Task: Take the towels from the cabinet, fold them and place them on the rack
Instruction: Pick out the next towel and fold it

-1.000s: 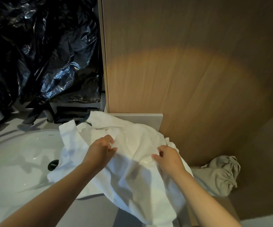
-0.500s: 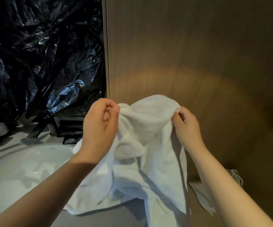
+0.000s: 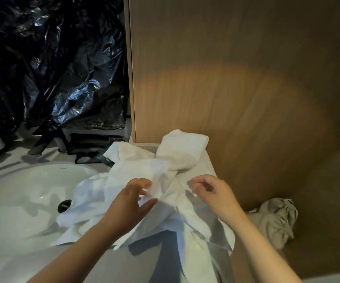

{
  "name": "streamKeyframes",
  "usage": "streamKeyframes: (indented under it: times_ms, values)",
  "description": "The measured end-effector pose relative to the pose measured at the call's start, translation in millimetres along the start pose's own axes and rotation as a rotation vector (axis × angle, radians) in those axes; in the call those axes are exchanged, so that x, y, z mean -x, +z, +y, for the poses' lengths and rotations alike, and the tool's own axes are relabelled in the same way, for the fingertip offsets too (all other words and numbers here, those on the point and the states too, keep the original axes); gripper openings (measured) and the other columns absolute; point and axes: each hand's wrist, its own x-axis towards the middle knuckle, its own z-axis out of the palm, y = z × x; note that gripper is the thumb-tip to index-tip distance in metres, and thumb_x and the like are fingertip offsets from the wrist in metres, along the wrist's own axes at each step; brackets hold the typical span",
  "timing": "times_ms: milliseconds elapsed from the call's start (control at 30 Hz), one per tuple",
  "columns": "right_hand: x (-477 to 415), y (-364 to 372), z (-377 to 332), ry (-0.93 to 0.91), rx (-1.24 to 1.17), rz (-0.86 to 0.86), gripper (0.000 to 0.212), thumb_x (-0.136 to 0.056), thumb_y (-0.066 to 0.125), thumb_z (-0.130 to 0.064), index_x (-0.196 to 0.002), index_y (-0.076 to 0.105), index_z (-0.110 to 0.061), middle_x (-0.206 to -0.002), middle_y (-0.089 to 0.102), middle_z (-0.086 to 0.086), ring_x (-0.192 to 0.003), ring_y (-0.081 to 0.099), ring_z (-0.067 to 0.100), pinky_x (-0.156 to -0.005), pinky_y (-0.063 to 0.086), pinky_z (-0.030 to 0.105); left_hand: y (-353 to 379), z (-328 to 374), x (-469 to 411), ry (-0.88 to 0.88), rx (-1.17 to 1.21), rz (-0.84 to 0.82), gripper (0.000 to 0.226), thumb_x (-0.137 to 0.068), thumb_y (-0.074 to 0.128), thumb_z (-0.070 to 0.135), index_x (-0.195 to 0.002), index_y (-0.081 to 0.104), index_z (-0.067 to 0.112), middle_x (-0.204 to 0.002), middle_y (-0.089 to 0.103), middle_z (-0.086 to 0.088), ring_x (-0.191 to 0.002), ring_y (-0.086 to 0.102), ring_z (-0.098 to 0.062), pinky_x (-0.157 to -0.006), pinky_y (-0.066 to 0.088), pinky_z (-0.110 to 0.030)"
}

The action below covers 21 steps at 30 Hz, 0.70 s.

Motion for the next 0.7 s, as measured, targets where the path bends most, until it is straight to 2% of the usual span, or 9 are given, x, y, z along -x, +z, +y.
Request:
streamKeyframes:
  times_ms: [100,167,267,367,400,467,567,700]
  values:
    - [9.0,11.5,10.4,-0.026,0.01,-0.012,0.018,-0.091,0.065,-0.009,-0.105,0.071,-0.018,-0.096,0.071,-0.004,-0.091,0.064,0.007,-0.083,0.051,0.02,0.9,-10.2,19.5,-0.05,-0.062,0.025,0.035,-0.078,0.074,0.045,-0.104,0.056,0.03,-0.1,0.057,0.016,-0.086,0.057,0.0,-0.078,0.053,-0.019]
    - [12.7,17.8,15.1,-0.02,-0.023,-0.003,0.02,-0.091,0.065,-0.009,-0.103,0.071,-0.024,-0.095,0.071,-0.008,-0.09,0.065,0.005,-0.079,0.05,0.014,0.4,-16.8,31.6,-0.089,-0.108,-0.013,0.036,-0.076,0.075,0.048,-0.1,0.055,0.031,-0.096,0.056,0.017,-0.082,0.056,0.0,-0.074,0.051,-0.017]
    - [16.3,25.0,16.2,-0.03,-0.054,-0.014,0.023,-0.092,0.065,-0.01,-0.102,0.07,-0.03,-0.096,0.072,-0.012,-0.091,0.066,0.003,-0.079,0.051,0.013,4.2,-27.2,47.6,-0.15,-0.156,-0.113,0.033,-0.078,0.074,0.047,-0.102,0.057,0.033,-0.096,0.056,0.018,-0.081,0.057,-0.002,-0.073,0.047,-0.013]
    - [18.4,31.0,12.5,-0.054,-0.034,-0.031,0.023,-0.091,0.065,-0.011,-0.106,0.071,-0.028,-0.099,0.072,-0.012,-0.093,0.066,0.003,-0.085,0.053,0.02,5.1,-28.1,51.7,-0.148,-0.22,-0.135,0.01,-0.087,0.067,0.037,-0.092,0.065,0.03,-0.09,0.062,0.015,-0.077,0.059,-0.002,-0.073,0.046,-0.013]
    - [19.1,32.1,10.8,-0.061,-0.029,-0.034,0.023,-0.09,0.065,-0.011,-0.106,0.071,-0.028,-0.099,0.072,-0.012,-0.093,0.066,0.003,-0.086,0.054,0.021,3.1,-26.4,50.8,-0.144,-0.231,-0.122,0.006,-0.089,0.064,0.034,-0.087,0.065,0.029,-0.086,0.063,0.014,-0.075,0.06,-0.003,-0.072,0.047,-0.014]
    - [19.5,33.0,6.6,-0.078,-0.017,-0.041,0.024,-0.09,0.064,-0.012,-0.105,0.071,-0.029,-0.099,0.071,-0.013,-0.093,0.066,0.004,-0.085,0.054,0.021,-3.6,-22.9,47.6,-0.111,-0.232,-0.07,0.014,-0.093,0.058,0.028,-0.079,0.058,0.026,-0.076,0.061,0.012,-0.069,0.06,-0.007,-0.065,0.045,-0.018]
    - [20.4,32.2,-2.1,-0.128,0.006,-0.046,0.024,-0.091,0.065,-0.014,-0.105,0.07,-0.034,-0.101,0.07,-0.018,-0.096,0.064,0.002,-0.082,0.052,0.015,-20.5,-9.0,43.1,-0.041,-0.2,0.053,0.022,-0.096,0.05,0.025,-0.075,0.045,0.028,-0.061,0.047,0.015,-0.056,0.05,-0.003,-0.054,0.035,-0.013]
    - [22.5,32.5,-17.9,-0.292,0.067,-0.075,0.028,-0.09,0.068,-0.019,-0.113,0.067,-0.034,-0.113,0.063,-0.025,-0.109,0.058,-0.001,-0.09,0.047,0.012,-42.7,15.7,35.1,0.045,-0.083,0.085,0.015,-0.097,0.046,0.028,-0.084,0.053,0.03,-0.069,0.057,0.015,-0.067,0.055,-0.003,-0.062,0.043,-0.016]
